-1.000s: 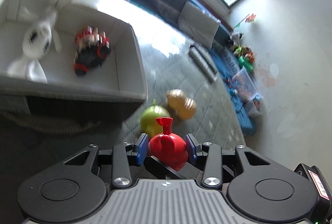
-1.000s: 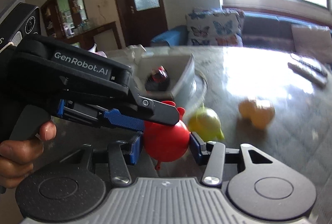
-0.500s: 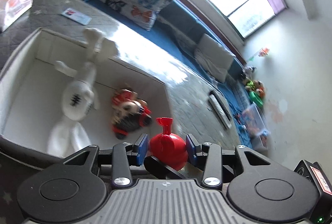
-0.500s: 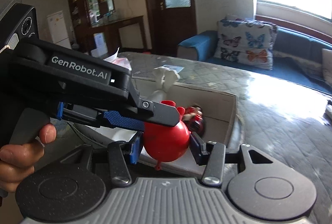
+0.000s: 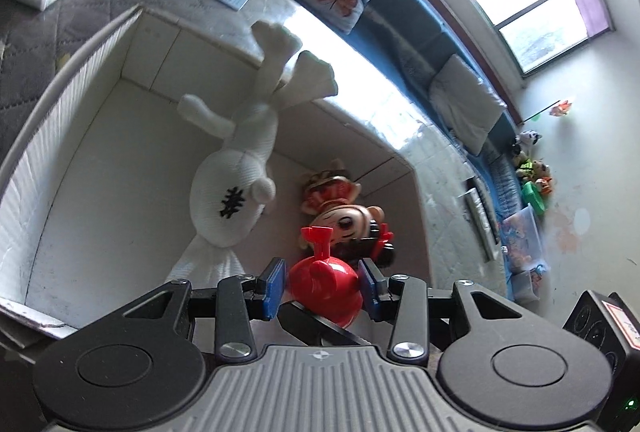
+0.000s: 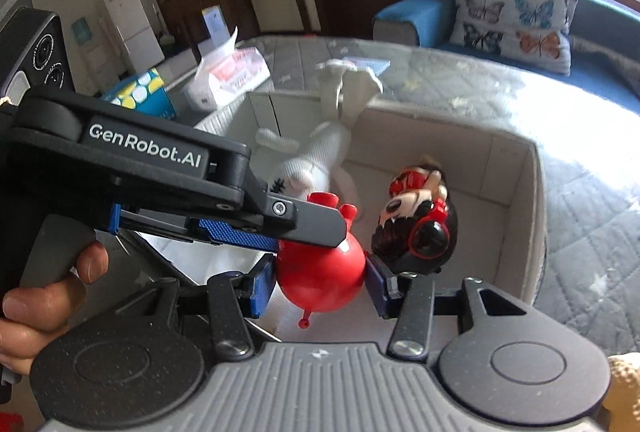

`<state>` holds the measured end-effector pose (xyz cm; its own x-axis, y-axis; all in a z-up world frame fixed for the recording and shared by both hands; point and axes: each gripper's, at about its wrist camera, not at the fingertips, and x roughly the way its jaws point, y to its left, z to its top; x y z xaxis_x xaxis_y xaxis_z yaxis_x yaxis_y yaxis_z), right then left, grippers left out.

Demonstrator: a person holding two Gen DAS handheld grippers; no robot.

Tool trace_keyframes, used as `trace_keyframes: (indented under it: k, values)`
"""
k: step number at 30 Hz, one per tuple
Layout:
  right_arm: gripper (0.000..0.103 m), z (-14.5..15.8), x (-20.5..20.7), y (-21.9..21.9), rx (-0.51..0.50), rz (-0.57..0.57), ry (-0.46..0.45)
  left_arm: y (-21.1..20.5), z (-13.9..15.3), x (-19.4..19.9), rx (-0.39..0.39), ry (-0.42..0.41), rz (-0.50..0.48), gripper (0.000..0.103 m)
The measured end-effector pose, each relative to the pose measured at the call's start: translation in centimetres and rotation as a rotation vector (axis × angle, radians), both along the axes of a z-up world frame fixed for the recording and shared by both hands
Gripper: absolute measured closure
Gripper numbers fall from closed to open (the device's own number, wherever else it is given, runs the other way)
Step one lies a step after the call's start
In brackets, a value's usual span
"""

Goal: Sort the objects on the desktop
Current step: 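Carry the red toy over the box and open the left gripper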

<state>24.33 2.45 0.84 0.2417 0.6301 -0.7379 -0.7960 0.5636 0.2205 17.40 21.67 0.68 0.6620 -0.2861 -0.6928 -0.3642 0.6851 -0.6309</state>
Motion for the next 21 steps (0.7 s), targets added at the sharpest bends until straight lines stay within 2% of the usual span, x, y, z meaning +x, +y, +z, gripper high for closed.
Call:
trace_keyframes:
  k: [11,21]
  values:
    - [0.054,-1.6,0.8,1.5,-0.082,0.014,0.021,0.2,-1.7,0.8,-0.028,0.051,0.006,0.061]
    - [0.054,-1.5,0.6,1.6,-0.079,0.009,0.009,0.2,-1.0,0.5,0.004,0.038,0.014,0.061]
